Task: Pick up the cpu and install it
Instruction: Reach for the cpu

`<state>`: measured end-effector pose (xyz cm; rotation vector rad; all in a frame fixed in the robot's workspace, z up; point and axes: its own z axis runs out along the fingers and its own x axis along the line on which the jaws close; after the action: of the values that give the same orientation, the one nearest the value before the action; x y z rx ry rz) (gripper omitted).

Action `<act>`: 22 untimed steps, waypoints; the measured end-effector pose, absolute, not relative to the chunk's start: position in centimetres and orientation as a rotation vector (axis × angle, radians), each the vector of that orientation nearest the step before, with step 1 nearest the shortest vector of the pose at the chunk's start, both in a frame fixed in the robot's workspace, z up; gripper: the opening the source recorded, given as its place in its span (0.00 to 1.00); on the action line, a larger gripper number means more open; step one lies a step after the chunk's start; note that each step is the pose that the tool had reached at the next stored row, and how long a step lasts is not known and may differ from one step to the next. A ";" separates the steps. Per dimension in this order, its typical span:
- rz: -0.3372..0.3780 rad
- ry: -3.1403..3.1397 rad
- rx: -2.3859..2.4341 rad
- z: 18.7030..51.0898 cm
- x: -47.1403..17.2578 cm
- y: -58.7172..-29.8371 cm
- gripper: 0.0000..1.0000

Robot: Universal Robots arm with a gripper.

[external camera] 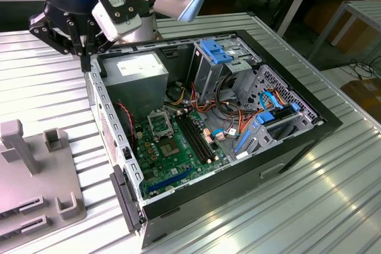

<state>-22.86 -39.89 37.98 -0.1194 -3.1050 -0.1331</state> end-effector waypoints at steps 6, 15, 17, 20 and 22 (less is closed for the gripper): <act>-0.133 -3.105 -0.119 38.0 -23.2 -39.9 0.11; -0.132 -3.105 -0.119 38.0 -23.6 -39.9 0.11; -0.132 -3.105 -0.119 38.0 -23.7 -39.9 0.11; -0.132 -3.105 -0.119 38.0 -24.0 -39.9 0.11; -0.132 -3.105 -0.119 38.0 -24.2 -39.9 0.11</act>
<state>-24.17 -39.89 37.96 -0.1193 -3.1051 -0.1319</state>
